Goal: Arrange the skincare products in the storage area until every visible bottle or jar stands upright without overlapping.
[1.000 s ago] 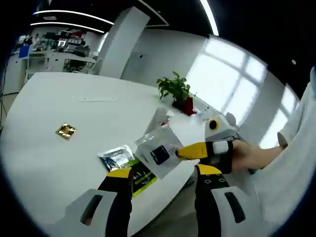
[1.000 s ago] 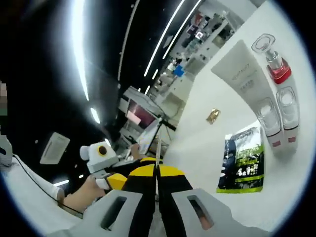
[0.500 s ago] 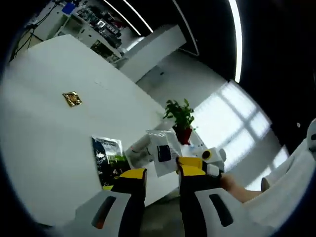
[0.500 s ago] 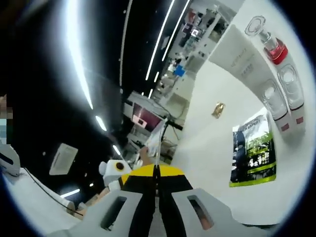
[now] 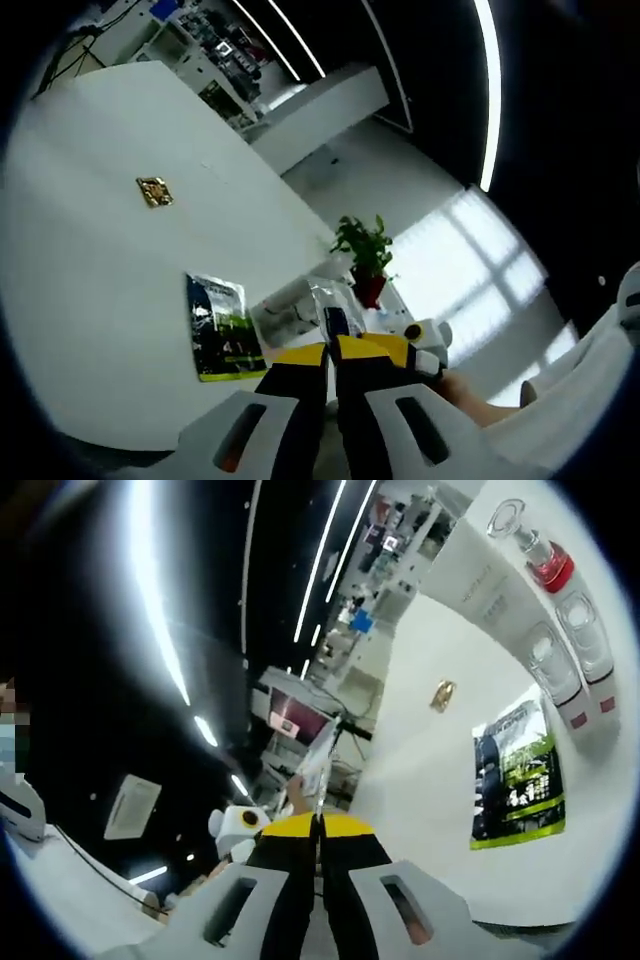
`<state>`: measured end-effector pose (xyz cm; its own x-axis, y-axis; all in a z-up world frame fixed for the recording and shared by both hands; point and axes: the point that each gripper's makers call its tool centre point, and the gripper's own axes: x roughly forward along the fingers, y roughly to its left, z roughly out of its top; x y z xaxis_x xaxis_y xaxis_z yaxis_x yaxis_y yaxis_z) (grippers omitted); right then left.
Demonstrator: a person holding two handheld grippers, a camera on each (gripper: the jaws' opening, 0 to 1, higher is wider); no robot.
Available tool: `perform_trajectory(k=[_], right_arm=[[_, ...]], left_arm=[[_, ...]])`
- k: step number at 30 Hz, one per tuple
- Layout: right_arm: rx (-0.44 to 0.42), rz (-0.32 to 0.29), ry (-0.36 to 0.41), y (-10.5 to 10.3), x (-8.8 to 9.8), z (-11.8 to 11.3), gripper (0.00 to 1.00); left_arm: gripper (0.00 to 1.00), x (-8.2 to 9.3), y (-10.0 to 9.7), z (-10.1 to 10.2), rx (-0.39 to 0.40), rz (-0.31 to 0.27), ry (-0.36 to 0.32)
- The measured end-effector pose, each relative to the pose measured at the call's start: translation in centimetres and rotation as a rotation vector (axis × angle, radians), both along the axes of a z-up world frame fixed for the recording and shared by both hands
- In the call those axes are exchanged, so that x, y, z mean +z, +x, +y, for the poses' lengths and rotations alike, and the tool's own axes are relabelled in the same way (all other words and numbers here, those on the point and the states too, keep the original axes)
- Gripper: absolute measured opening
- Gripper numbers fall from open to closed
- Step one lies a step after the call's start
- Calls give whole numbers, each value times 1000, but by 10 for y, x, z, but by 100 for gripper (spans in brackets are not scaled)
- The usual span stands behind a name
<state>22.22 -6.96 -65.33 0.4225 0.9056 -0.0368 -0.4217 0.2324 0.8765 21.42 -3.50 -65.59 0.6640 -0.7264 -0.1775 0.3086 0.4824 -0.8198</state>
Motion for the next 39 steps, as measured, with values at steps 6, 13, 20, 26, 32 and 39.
perform_trajectory(k=[6, 13, 20, 26, 32, 39], right_arm=[[20, -19, -20, 0, 0, 2, 17], [-7, -61, -36, 25, 10, -6, 20], [46, -176, -133, 34, 18, 1, 15], [97, -277, -278, 31, 12, 13, 6], [128, -407, -489, 31, -4, 27, 1], [166, -491, -656, 35, -28, 39, 1]], left_arm=[[0, 15, 0, -2, -17, -19, -57], [0, 20, -3, 0, -34, -29, -68], [0, 17, -6, 6, -37, -25, -53], [0, 13, -4, 16, -11, -15, -37], [0, -6, -5, 28, 15, 35, 19], [0, -36, -2, 40, 25, 132, 141]])
